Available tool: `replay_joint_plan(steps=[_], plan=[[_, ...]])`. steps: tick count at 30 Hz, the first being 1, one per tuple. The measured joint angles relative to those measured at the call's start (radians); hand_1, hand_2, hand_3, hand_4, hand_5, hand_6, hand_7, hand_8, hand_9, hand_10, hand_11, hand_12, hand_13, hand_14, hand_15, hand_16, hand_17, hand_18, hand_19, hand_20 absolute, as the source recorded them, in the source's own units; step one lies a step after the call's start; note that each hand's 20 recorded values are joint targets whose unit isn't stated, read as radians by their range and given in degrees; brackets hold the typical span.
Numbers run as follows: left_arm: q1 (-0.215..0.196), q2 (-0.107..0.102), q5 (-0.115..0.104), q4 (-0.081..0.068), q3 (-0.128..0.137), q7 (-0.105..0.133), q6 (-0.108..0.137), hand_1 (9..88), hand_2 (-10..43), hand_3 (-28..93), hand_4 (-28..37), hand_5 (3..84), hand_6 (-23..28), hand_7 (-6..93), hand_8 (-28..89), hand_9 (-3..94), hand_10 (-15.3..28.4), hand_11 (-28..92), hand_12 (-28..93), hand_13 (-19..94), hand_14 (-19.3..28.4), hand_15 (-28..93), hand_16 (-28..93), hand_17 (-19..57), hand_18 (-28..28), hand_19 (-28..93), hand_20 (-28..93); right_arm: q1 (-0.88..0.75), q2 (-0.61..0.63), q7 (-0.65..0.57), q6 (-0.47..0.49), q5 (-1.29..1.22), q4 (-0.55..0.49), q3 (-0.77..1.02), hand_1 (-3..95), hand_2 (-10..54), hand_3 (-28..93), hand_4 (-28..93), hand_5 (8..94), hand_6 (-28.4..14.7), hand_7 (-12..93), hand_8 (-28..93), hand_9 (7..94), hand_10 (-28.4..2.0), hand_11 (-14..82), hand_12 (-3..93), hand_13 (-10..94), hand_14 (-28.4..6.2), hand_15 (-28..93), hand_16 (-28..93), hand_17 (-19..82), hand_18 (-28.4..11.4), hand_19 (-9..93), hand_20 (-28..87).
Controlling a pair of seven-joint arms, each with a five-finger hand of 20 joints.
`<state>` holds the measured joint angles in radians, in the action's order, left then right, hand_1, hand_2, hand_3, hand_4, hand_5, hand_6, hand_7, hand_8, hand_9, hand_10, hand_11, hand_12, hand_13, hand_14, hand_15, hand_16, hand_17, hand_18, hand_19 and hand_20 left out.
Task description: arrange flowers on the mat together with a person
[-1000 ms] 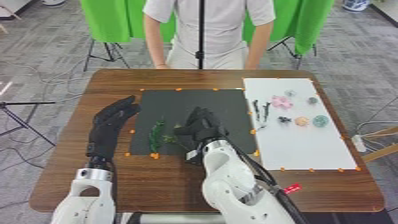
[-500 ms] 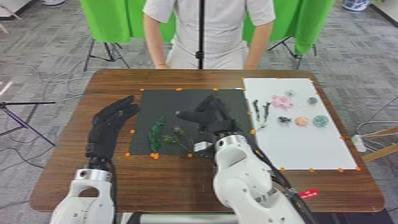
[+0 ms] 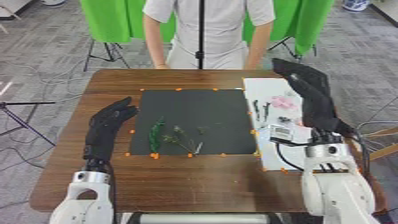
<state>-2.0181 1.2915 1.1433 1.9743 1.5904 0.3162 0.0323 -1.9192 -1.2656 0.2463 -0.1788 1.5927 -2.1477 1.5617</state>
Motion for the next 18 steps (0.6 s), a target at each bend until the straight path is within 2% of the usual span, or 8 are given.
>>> replay_joint_plan(steps=[4, 6, 12, 18], plan=[[-0.006, 0.007, -0.001, 0.000, -0.001, 0.016, 0.001, 29.1, -5.9, 66, -15.2, 49.7, 4.0, 14.7, -6, 49.1, 14.1, 20, 14, 41, 18.4, 17, 2, 10.9, 13.1, 10, 23, -0.099, -0.005, 0.150, 0.004, -0.236, 0.022, 0.039, -0.1, 4.1, 76, -20, 38.9, 0.9, 7, -8, 40.0, -13.1, 3.7, 10.0, 26, -8.2, 6, 9, 16, -10.5, 0, 22], [-0.008, 0.008, -0.002, 0.001, -0.002, 0.023, 0.002, 29.1, -5.8, 66, -15.4, 49.7, 4.0, 14.7, -6, 49.2, 14.1, 20, 14, 41, 18.4, 17, 2, 11.2, 12.8, 9, 23, -0.144, -0.015, 0.180, 0.020, -0.334, 0.033, 0.049, -1.2, 4.3, 76, -20, 37.9, 0.8, 6, -8, 38.9, -13.0, 3.4, 9.4, 26, -7.9, 6, 7, 16, -10.2, 0, 21], [-0.011, 0.010, -0.007, 0.001, -0.002, 0.036, 0.005, 28.0, -4.8, 66, -15.9, 49.9, 4.1, 14.6, -6, 49.3, 14.2, 20, 13, 42, 18.4, 16, 1, 11.4, 12.4, 8, 22, -0.236, -0.072, 0.153, 0.124, -0.560, 0.063, 0.074, -1.5, 4.9, 76, -21, 37.6, 0.3, 6, -8, 39.3, -13.2, 3.7, 8.9, 26, -7.8, 7, 6, 16, -10.2, 0, 21], [-0.012, 0.012, -0.010, 0.001, -0.002, 0.043, 0.006, 27.8, -4.6, 67, -16.1, 49.9, 4.1, 14.7, -6, 49.4, 14.3, 19, 13, 42, 18.3, 16, 1, 11.3, 12.4, 8, 22, -0.250, -0.102, 0.136, 0.109, -0.575, 0.084, 0.065, -1.4, 4.9, 76, -20, 38.4, -0.3, 6, -8, 39.9, -13.3, 4.0, 9.0, 27, -8.1, 9, 5, 16, -10.5, 1, 20]])
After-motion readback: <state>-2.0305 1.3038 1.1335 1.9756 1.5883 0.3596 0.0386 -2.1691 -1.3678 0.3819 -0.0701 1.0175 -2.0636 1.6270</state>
